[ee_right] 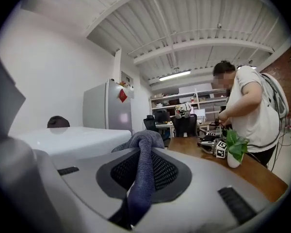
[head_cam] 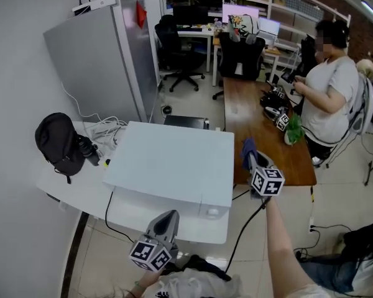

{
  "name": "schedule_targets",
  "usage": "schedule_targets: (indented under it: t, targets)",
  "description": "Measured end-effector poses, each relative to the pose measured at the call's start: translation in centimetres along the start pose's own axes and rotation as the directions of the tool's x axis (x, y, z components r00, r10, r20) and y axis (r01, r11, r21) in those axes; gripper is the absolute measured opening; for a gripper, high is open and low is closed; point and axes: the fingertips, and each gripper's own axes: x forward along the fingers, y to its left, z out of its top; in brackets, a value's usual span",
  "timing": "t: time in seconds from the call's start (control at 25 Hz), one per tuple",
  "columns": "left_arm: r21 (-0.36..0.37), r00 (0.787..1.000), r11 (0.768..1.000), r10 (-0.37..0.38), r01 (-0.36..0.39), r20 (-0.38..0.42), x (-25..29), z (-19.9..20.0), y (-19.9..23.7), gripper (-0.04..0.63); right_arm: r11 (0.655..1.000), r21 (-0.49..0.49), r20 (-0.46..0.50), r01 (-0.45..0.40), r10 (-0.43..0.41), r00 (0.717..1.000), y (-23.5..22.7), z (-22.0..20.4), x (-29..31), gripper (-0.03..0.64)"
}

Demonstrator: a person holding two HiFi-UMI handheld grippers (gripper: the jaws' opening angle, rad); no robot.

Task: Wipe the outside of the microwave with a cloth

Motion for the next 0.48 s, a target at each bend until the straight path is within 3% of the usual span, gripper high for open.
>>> schedule_targets:
  t: [0.24,0.48]
  targets:
    - [0.012,0.998,0.998,0.061,-0.061,-0.016,-1.9,-0.2,1.4,-0.014,1.0,0.005,-0.206,-0.016,0.017,0.978,-0.5,-6.0,6.3,0.071]
    - [0.006,0.995,0.995,0.1,-0.1,-0.018,-2.8,-0.4,2.4,-0.014,0.984,0.074,-0.209,-0.163,0.175,0.962,3.7,-8.0,4.1,0.071]
